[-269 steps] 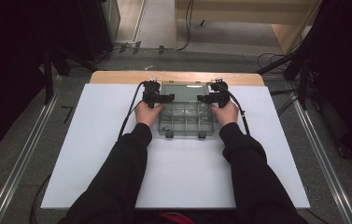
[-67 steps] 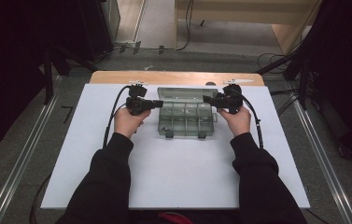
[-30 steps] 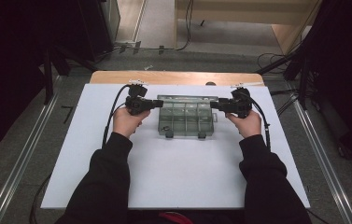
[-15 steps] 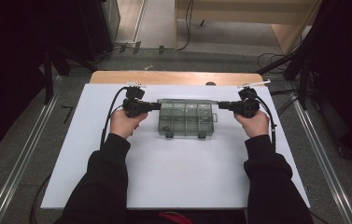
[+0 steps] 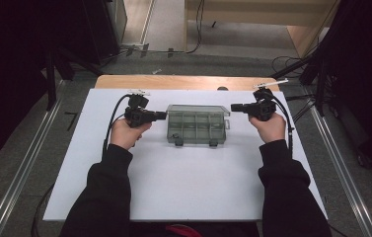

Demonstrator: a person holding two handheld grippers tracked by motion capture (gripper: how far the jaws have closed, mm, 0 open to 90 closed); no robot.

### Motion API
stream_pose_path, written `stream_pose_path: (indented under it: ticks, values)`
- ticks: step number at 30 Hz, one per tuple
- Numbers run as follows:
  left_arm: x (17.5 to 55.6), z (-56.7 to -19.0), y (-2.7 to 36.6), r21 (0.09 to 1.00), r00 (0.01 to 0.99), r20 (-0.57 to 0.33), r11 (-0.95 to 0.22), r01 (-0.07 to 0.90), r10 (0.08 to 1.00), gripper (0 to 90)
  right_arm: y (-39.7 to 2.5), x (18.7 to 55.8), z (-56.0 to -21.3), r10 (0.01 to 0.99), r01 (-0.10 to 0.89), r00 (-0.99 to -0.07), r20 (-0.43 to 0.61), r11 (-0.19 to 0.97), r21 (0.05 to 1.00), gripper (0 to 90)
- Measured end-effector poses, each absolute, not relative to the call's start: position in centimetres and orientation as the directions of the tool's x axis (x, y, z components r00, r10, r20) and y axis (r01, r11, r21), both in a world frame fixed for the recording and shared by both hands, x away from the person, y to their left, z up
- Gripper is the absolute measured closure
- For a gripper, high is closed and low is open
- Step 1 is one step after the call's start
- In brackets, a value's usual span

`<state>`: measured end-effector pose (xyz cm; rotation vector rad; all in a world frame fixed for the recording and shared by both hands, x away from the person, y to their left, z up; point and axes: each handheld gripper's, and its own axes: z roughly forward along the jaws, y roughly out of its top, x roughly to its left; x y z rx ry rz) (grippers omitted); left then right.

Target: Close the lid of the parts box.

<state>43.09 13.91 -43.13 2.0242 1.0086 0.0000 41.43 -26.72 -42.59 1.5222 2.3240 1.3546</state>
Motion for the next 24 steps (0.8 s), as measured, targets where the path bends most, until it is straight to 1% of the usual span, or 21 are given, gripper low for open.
stream_pose_path:
  ticks: [6,10,16,24]
  values:
    - [42.9,-43.0,14.3,0.694,0.670,-0.337,-0.306,0.651,0.661,88.9,-26.0,41.6,-42.7,0.752,0.714,-0.529,0.393,0.144,0.685,88.1]
    - [42.8,-43.0,13.9,0.708,0.682,-0.335,-0.304,0.637,0.650,88.8,-25.6,41.6,-42.9,0.746,0.721,-0.527,0.407,0.140,0.678,88.1]
    - [42.9,-43.5,13.0,0.717,0.697,-0.328,-0.312,0.623,0.638,88.8,-25.2,41.0,-43.3,0.751,0.712,-0.534,0.388,0.152,0.686,88.1]
    - [42.9,-44.2,12.0,0.726,0.714,-0.304,-0.332,0.603,0.630,88.8,-24.3,40.4,-44.2,0.752,0.717,-0.543,0.372,0.184,0.673,88.1]
